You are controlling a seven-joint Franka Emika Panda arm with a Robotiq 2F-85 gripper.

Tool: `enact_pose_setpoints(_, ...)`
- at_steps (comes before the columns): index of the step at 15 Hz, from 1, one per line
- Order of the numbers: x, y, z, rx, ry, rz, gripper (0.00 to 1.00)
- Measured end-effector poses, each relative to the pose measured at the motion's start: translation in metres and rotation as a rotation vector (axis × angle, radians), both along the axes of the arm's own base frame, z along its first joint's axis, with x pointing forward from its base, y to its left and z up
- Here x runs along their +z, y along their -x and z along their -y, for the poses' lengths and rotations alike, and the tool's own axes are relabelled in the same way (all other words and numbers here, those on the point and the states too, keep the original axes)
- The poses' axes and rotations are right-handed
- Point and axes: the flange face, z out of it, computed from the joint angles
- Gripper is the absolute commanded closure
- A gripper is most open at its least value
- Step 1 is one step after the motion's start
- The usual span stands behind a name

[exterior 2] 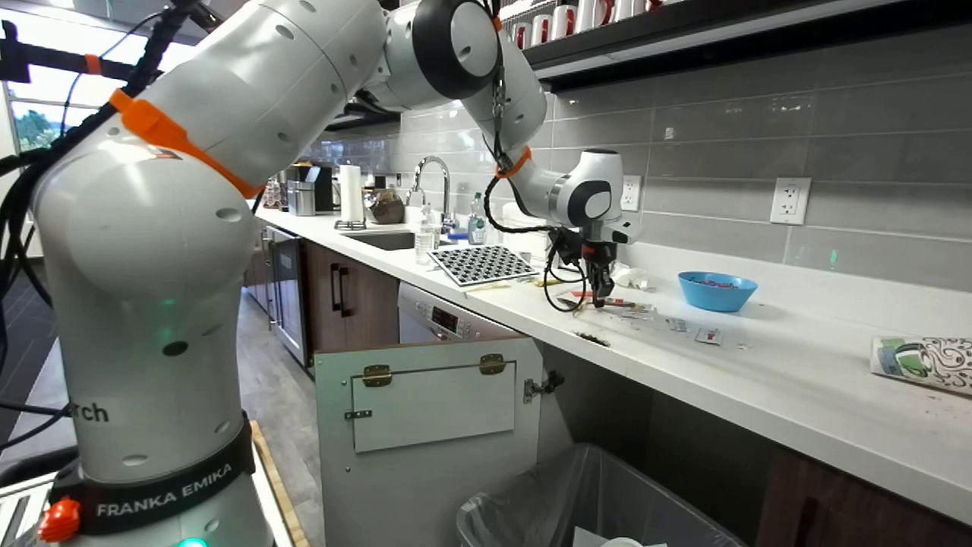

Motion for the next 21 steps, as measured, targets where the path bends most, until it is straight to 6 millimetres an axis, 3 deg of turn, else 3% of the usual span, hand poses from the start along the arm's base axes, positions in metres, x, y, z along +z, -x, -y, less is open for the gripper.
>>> enact_pose_setpoints(16,0.0031,-0.0012,-0.0053,0.198,0.004,0.095,0.97)
enact_pose_setpoints(17,0.0022,0.0001,-0.0044,0.198,0.005,0.091,0.75)
enact_pose_setpoints(18,0.0015,0.0015,-0.0032,0.197,0.006,0.088,0.64)
enact_pose_setpoints(21,0.0018,0.0022,0.0008,0.189,0.01,0.086,0.44)
